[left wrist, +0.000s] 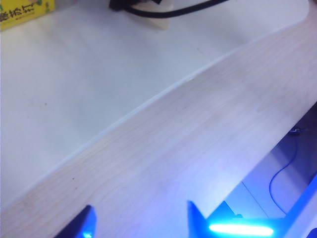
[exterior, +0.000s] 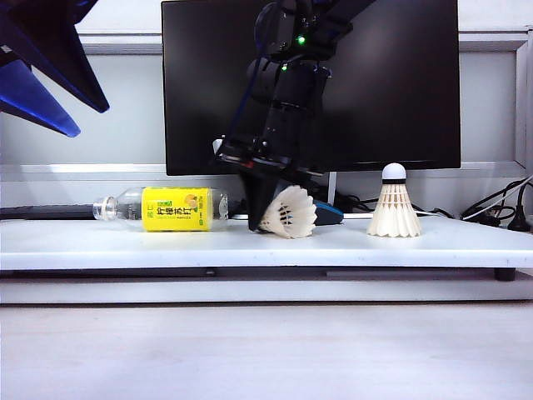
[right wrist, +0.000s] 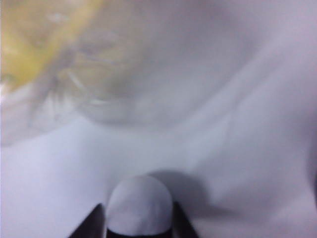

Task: Stack the badminton balls on the table vertically.

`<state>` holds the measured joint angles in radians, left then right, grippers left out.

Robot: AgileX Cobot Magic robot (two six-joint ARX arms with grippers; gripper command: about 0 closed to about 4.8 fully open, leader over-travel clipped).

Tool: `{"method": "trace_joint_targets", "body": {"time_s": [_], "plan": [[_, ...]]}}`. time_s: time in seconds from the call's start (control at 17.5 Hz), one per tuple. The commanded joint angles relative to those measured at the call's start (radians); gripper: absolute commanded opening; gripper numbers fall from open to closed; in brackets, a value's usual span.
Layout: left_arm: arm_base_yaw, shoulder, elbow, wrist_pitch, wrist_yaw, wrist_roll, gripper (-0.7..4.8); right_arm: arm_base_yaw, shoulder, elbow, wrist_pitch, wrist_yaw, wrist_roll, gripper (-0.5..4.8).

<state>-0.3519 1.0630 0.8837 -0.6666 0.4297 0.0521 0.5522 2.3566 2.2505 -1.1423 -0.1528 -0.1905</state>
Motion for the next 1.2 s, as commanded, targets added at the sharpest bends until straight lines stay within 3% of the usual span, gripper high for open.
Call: {"method": "trace_joint_targets", "body": {"time_s": [0.06, 0.34, 0.92, 1.2], "plan": [[-0.001, -0.002, 0.005, 0.008, 0.004, 0.004, 2.47, 0.002, 0.001, 0.004, 0.005, 0.005, 0.0, 1.66], [-0.001, -0.002, 0.005, 0.009, 0.004, 0.004, 2.47, 0.002, 0.001, 0.041, 0.018, -0.003, 0.0, 1.66], [-0.001, -0.002, 0.005, 0.01, 0.001, 0.005, 2.47, -0.008, -0.009, 0.378, -0.052, -0.006, 0.043, 1.66], [-0.001, -0.002, 0.005, 0.01, 0.001, 0.023, 2.47, -0.034, -0.133, 0.399, -0.043, -0.006, 0.057, 1.66]]}}
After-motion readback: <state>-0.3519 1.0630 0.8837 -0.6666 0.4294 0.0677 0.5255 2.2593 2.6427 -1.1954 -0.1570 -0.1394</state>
